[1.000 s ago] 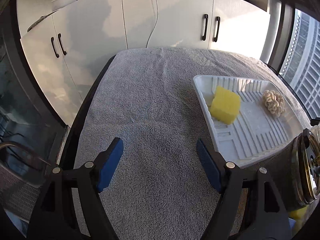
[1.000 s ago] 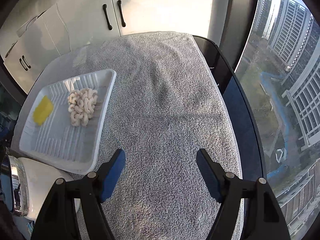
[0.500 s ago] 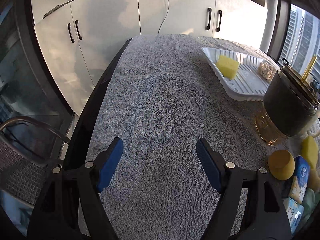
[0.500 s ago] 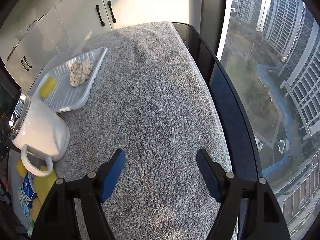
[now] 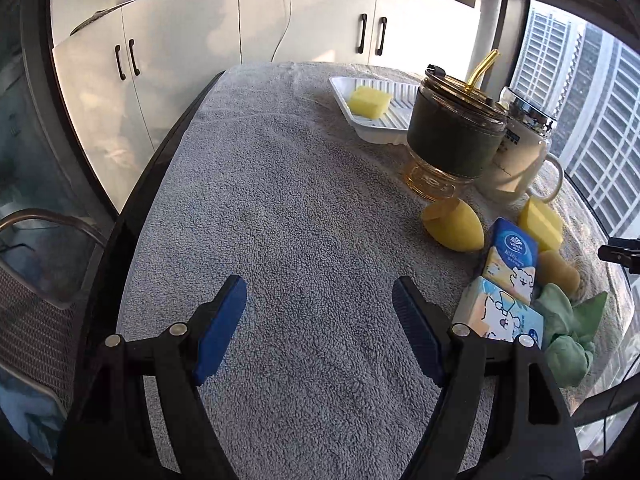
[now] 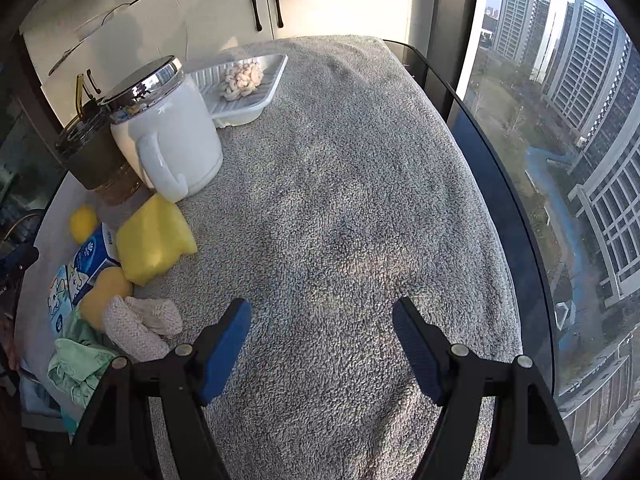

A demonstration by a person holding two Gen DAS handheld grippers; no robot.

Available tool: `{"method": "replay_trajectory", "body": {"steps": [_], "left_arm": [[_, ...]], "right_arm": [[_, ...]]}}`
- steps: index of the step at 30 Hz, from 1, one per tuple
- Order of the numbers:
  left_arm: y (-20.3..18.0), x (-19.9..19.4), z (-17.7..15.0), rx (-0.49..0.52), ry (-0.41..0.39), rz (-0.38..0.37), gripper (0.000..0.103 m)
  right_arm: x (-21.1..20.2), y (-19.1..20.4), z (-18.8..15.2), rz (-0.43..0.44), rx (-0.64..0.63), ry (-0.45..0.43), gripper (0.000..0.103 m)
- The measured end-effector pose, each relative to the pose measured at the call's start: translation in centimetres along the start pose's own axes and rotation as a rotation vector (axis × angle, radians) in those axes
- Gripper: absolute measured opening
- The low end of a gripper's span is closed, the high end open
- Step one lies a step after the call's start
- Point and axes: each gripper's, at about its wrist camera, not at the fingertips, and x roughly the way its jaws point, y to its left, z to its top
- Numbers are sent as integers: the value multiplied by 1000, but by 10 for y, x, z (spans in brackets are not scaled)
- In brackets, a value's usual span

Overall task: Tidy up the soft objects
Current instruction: 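Withdraw both open tools from the tray back toward the objects, then grasp the cartoon tissue pack with the left tool while the right tool grasps the knitted sleeve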

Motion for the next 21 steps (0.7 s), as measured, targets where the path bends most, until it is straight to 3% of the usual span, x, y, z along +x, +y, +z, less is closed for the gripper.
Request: {"method": "replay_trajectory", "body": {"steps": [7, 14, 19, 21], "left_arm": [[-52, -20, -17, 113, -7, -55, 74], [-86, -26, -18, 162, 0, -148, 74], [-102, -10, -13, 148, 68, -194, 75], [-108, 1, -12, 118, 108, -165, 75]], "right_arm": [[-22, 43, -31, 37, -88, -28, 76], [-26, 77, -39, 38, -194, -41, 76], [-23, 88, -41, 72, -205, -43, 76], [-21, 91, -41, 70, -207, -46, 76]]}}
